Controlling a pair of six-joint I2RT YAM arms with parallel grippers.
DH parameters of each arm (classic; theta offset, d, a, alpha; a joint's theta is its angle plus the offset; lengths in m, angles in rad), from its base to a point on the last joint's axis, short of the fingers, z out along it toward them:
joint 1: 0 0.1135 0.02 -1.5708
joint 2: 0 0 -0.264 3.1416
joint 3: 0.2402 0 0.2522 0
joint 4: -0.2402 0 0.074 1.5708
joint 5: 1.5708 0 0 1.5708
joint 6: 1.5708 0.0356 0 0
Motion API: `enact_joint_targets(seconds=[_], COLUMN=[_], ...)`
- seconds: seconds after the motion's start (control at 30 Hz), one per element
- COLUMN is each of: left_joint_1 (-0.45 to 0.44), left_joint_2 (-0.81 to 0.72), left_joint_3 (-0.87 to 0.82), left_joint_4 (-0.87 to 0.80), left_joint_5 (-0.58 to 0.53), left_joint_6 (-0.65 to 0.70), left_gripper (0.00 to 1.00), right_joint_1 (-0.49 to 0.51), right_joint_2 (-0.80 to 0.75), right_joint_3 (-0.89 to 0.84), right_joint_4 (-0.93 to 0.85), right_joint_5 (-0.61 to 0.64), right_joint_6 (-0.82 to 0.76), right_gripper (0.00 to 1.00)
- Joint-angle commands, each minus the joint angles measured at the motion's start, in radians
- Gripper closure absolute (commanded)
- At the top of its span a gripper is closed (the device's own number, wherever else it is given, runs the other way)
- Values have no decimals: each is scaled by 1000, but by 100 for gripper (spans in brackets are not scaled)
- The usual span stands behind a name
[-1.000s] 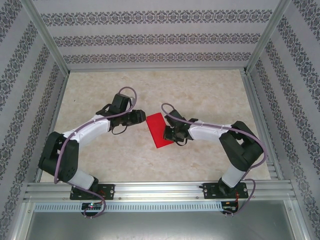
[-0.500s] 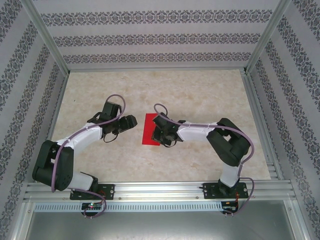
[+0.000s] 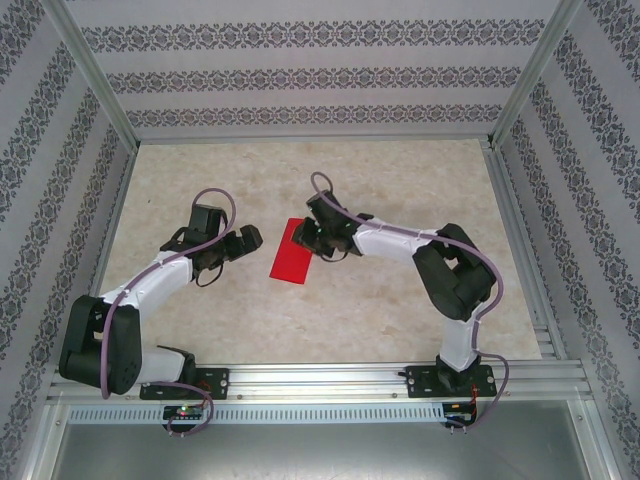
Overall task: Fold a paper plane with a square sheet of paper (pick it up from the middle)
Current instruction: Rotate the paper at the center of the table.
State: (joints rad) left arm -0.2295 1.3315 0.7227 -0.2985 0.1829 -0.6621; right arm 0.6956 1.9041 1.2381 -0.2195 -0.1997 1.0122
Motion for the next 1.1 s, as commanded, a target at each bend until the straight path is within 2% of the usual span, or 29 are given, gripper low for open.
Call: enact_joint_targets(seconds=[0.0,0.23,0.4,0.57,0.67,0.83,0.97,1.07], left_joint_1=[11,-7,-84,-176,-234,-313,-365,-392], left_joint_2=[3,50,100,124,137,181,230,272], left_joint_3=[-3,31,57,77,77,85,101,117], left_joint_4=[54,80,106,141,168,199,235,262], left_joint_5=[49,191,247,257,255,255,248,243], left_joint_6=[23,19,-11,-70,-104,-136,-159,-183], left_gripper=[0,11,20,30,36,44,52,65], right_joint_1=[-35,-64,-69,-74,-74,-69,-79,-95], right_joint_2=[40,161,240,259,214,72,-27,-72], right_joint_3=[97,225,288,291,220,25,-61,-112], right_joint_4=[-135,-196,-211,-251,-252,-154,13,104], right_joint_5=[29,-3,-27,11,49,85,41,-13], right_joint_6=[-169,-224,-229,-204,-147,-22,-79,-115], right_gripper=[72,72,71,72,72,72,71,74])
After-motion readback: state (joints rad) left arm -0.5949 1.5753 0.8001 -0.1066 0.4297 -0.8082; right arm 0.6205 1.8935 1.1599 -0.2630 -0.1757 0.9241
